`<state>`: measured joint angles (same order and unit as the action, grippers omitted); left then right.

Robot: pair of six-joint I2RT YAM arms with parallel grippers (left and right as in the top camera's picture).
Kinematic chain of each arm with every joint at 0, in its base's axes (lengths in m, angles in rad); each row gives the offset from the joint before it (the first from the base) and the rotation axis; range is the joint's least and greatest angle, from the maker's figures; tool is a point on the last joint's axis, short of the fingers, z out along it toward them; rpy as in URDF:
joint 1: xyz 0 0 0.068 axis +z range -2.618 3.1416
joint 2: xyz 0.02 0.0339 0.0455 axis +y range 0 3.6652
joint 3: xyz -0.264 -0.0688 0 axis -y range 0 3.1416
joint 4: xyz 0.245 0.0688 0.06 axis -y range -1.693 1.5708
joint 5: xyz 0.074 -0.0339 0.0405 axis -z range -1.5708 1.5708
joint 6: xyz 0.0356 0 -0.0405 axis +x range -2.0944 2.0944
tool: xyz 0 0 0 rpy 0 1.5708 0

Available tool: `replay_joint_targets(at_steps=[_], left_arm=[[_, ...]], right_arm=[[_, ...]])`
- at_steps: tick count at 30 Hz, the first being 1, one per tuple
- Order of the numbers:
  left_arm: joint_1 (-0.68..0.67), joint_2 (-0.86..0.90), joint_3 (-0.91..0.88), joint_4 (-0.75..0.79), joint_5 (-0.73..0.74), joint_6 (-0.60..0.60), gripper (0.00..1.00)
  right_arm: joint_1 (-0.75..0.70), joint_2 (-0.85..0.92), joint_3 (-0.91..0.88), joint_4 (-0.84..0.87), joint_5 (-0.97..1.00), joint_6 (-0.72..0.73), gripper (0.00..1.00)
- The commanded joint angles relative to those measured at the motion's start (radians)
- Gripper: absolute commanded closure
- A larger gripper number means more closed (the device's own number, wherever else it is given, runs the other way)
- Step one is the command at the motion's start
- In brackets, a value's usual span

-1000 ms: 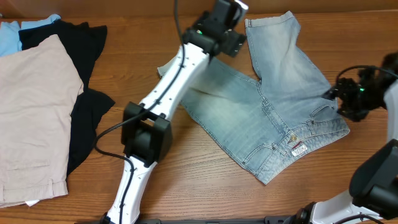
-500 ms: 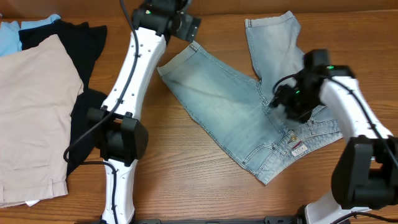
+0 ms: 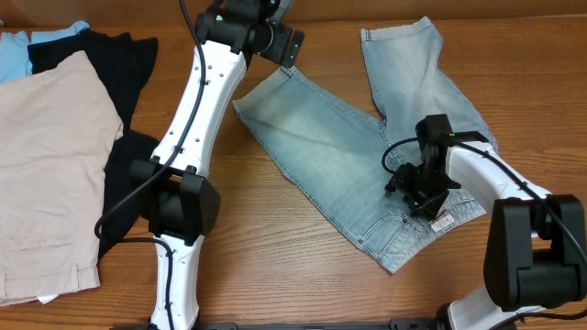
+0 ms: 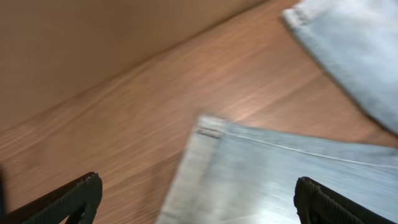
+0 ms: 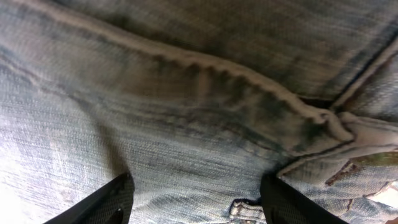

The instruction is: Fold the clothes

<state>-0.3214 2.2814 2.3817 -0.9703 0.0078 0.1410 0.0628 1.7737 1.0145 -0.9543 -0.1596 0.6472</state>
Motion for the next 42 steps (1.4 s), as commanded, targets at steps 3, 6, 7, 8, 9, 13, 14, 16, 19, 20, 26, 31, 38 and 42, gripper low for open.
replay_joint_targets(at_steps=[3, 6, 7, 8, 9, 13, 14, 16, 19, 20, 26, 31, 38, 42], left_arm=[[-0.062, 0.005, 0.016, 0.008, 0.23, 0.015, 0.0], [-0.111, 0.051, 0.016, 0.026, 0.222, 0.016, 0.0], [-0.129, 0.075, 0.016, 0.038, 0.222, 0.018, 0.0], [-0.145, 0.098, 0.016, 0.051, 0.222, 0.021, 0.0], [-0.163, 0.126, 0.016, 0.072, 0.222, 0.025, 0.0], [-0.221, 0.218, 0.016, 0.155, 0.222, 0.024, 0.0], [-0.236, 0.24, 0.016, 0.176, 0.222, 0.024, 0.0], [-0.26, 0.273, 0.016, 0.208, 0.222, 0.024, 0.0], [-0.286, 0.312, 0.016, 0.247, 0.222, 0.02, 0.0], [-0.292, 0.318, 0.016, 0.254, 0.222, 0.016, 0.0], [-0.316, 0.343, 0.016, 0.304, 0.24, 0.012, 0.0], [-0.341, 0.345, 0.016, 0.337, 0.282, 0.073, 0.0], [-0.361, 0.348, 0.008, 0.294, 0.282, 0.138, 0.0], [-0.372, 0.348, 0.008, 0.294, 0.282, 0.175, 0.0]], right_arm=[[-0.085, 0.01, -0.115, 0.015, 0.055, 0.042, 0.3], [-0.128, 0.01, -0.151, 0.02, 0.055, 0.033, 0.3], [-0.139, 0.01, -0.157, 0.02, 0.054, 0.034, 0.33], [-0.151, 0.009, -0.158, 0.019, 0.044, 0.029, 0.33], [-0.159, 0.005, -0.156, 0.027, 0.019, 0.007, 0.33], [-0.17, -0.043, -0.114, 0.057, -0.079, -0.027, 0.3], [-0.171, -0.061, -0.096, 0.052, -0.082, -0.027, 0.29], [-0.171, -0.107, -0.048, 0.03, -0.08, -0.043, 0.26], [-0.171, -0.172, 0.019, 0.001, -0.058, -0.05, 0.24], [-0.171, -0.188, 0.038, -0.006, -0.048, -0.05, 0.24], [-0.177, -0.267, 0.121, -0.024, 0.042, -0.053, 0.24], [-0.261, -0.296, 0.134, -0.024, 0.047, -0.08, 0.24], [-0.358, -0.296, 0.134, -0.051, 0.005, -0.125, 0.24], [-0.361, -0.296, 0.133, -0.054, 0.005, -0.129, 0.23]])
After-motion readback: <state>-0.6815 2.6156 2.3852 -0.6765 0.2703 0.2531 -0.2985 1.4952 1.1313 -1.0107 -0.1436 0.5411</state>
